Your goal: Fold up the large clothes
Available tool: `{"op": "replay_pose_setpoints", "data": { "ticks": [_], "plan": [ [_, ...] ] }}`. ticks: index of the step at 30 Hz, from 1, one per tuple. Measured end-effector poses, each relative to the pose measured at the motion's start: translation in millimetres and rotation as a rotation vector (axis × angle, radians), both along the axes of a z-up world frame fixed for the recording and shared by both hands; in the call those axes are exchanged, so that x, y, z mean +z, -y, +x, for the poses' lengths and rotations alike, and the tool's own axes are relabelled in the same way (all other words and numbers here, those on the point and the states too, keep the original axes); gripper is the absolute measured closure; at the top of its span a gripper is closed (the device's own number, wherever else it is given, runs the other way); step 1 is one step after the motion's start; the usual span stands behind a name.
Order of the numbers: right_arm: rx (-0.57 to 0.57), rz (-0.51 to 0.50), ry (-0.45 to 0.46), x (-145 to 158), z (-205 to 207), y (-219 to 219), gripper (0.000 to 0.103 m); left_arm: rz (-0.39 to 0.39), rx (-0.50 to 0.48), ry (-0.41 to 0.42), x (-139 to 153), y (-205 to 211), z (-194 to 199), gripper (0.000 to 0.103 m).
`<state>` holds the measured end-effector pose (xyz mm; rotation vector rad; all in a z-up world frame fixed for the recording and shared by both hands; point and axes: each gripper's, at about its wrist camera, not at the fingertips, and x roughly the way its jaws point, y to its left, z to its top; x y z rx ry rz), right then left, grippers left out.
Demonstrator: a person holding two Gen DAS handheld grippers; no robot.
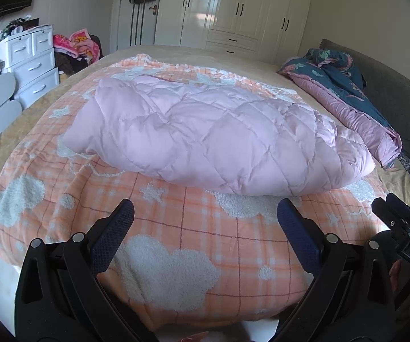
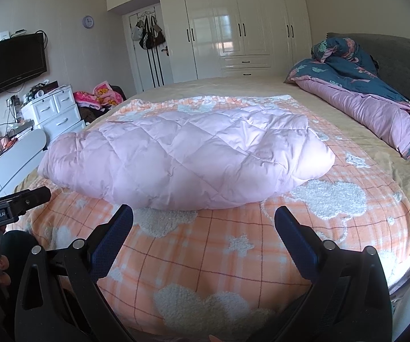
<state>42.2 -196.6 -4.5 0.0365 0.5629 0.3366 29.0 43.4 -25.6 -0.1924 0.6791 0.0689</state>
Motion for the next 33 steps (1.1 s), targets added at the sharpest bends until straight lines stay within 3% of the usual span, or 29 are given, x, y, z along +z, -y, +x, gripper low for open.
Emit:
{"op": "replay_pose_setpoints", "data": {
  "ticks": [33],
  "plan": [
    [0.001, -0.019, 0.013, 1.6, -1.0, -1.3, 0.004, 0.009, 0.008, 0.005, 0.3, 0.5, -1.0, 0.009]
  ]
}}
